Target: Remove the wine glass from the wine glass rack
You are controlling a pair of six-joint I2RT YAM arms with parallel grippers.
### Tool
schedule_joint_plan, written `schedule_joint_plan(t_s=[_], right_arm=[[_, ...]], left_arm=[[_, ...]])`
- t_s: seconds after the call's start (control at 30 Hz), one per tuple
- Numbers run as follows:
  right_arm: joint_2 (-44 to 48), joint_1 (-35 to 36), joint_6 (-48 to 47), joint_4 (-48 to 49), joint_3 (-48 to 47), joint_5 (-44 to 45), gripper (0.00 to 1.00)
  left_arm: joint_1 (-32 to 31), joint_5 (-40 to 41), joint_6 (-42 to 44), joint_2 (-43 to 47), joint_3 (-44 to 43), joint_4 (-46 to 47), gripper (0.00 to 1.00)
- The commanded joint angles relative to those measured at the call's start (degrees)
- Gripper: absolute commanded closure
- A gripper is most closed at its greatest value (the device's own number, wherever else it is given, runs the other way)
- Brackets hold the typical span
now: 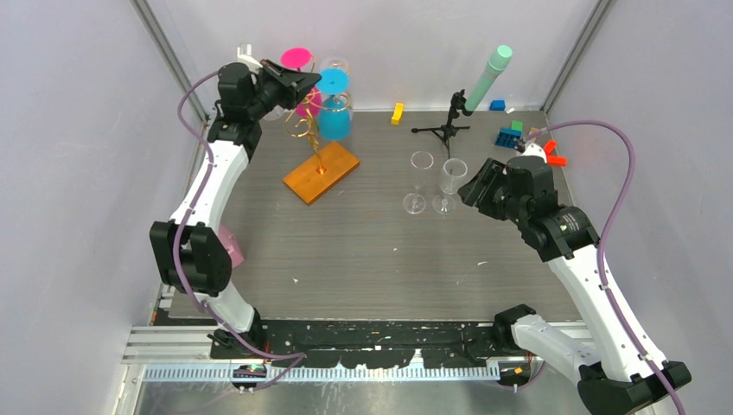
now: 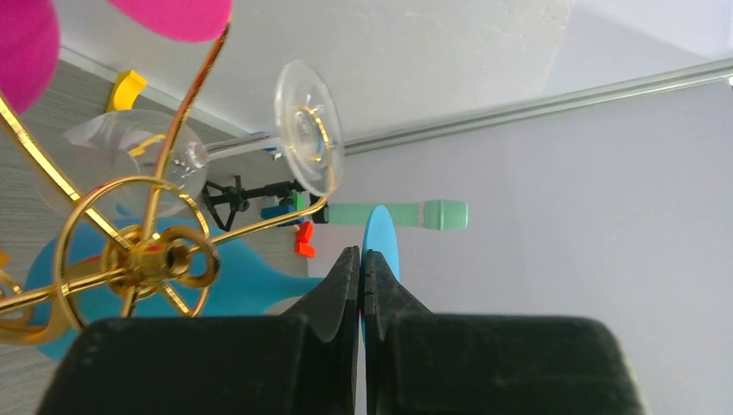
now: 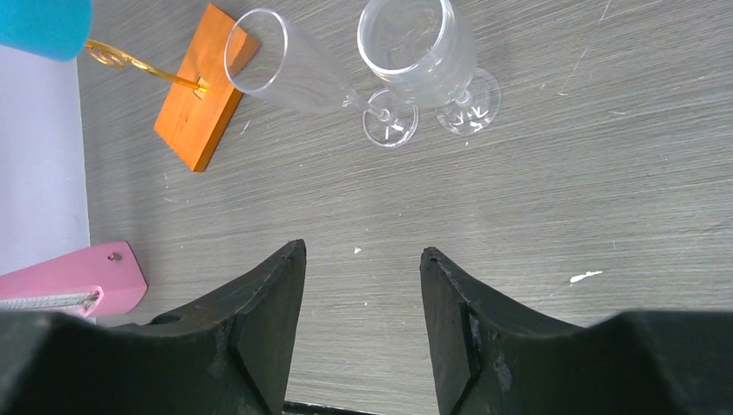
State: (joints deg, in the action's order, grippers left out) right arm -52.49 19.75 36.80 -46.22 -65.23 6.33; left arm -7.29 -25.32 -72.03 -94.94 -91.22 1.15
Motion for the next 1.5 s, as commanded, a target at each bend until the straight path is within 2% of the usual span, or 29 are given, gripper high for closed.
schedule_joint_plan(t_s=[0.0, 0.1, 0.23, 0.67, 0.83, 0.93, 1.1, 1.27, 1.37, 1.47], right_arm=[[0.3, -0.24, -0.34, 2.53, -0.12, -0.15, 0.4], [1.76, -0.23, -0.57, 4.48, 1.09, -1.43, 0.3], [4.92, -0.24, -0.19, 7.31, 2.88, -1.94, 0.25], [7.69, -0.24, 0.82, 8.3, 3.53, -2.81, 0.22], [8.88, -0.28, 1.26, 11.63, 4.69, -8.79, 0.2], [9.24, -0.24, 3.14, 16.44, 6.15, -13.08, 0.2], [11.15, -0.23, 12.79, 27.62, 10.71, -17.21, 0.19], [12.5, -0.24, 24.21, 47.69, 18.93, -17.76, 0.19], [11.83, -0.24, 28.44, 53.96, 20.79, -17.66, 0.19], [11.93, -0.23, 30.69, 56.33, 22.53, -15.18, 0.18]], left_arm=[[-0.93, -2.91, 0.5, -1.14, -4.84, 5.27, 1.0], [-1.72, -4.62, 2.2, -3.03, -7.08, 3.75, 1.0], [-3.11, -6.33, 2.28, -4.8, -8.23, 4.71, 1.0], [-8.55, -8.46, 0.21, -4.15, -8.31, 7.35, 1.0], [-10.32, -7.1, -2.09, -0.05, -4.46, 9.71, 1.0], [-10.7, -5.69, -5.55, 2.51, -0.46, 12.49, 1.0], [-11.88, -4.27, -13.84, 6.66, 5.04, 20.28, 1.0], [-15.1, -2.28, -20.26, 10.37, 9.06, 23.78, 1.0], [-16.56, -1.29, -24.96, 12.6, 12.22, 27.0, 1.0], [-16.97, -0.73, -27.64, 14.78, 14.75, 28.02, 1.0]])
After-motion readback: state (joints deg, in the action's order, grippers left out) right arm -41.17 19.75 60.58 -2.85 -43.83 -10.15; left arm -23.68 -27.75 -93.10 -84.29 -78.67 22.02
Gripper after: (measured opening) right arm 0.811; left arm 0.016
